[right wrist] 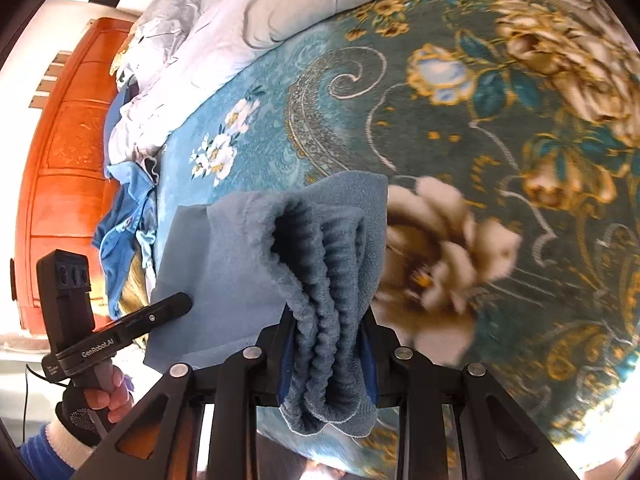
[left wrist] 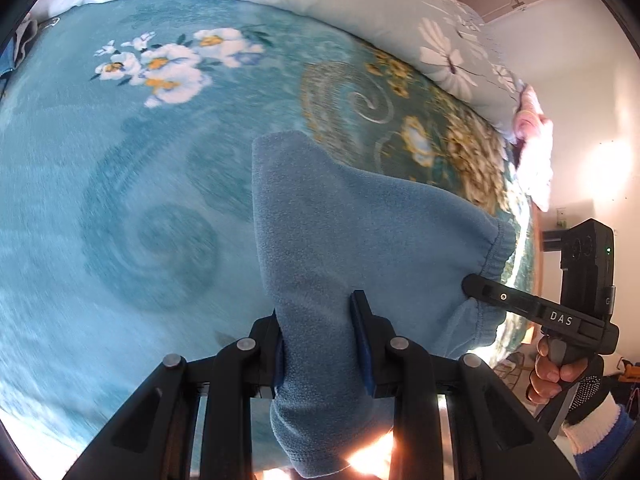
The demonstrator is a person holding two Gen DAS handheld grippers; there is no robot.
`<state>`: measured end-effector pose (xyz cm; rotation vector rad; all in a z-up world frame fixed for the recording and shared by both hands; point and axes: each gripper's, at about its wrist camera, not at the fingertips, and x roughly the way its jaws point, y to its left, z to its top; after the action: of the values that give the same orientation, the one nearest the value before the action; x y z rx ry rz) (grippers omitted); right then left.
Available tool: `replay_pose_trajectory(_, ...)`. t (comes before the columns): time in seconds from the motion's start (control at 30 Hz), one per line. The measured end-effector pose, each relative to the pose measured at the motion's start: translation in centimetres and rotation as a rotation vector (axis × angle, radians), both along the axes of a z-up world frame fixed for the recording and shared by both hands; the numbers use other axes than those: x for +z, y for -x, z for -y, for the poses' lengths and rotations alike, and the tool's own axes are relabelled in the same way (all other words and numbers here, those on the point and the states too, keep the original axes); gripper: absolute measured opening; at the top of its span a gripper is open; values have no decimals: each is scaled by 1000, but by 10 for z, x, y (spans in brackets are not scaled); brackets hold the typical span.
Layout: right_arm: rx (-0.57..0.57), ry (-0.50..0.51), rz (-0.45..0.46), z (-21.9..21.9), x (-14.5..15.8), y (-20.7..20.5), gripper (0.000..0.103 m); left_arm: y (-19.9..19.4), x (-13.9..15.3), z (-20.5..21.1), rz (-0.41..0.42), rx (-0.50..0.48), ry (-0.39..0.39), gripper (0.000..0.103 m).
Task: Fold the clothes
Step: 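Lift the folded sweatpants with both grippers and carry them across the bed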
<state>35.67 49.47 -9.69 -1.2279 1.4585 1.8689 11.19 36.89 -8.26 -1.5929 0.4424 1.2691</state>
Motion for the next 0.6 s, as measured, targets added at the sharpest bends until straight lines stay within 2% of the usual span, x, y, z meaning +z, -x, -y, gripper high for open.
replay_pose_trajectory(0.2,-46,-59,41,17,38,-44,29,-37,21,1,52,-71,-23,30)
replay_pose_trajectory(0.43,-188,-121,132,46,90,-100,29,-89,51,-25,106,-283,-120,30)
replay_pose_trajectory(0.6,-275,-176,185,63,127,-142,29,-128,76,-33,130,-399,-175,30)
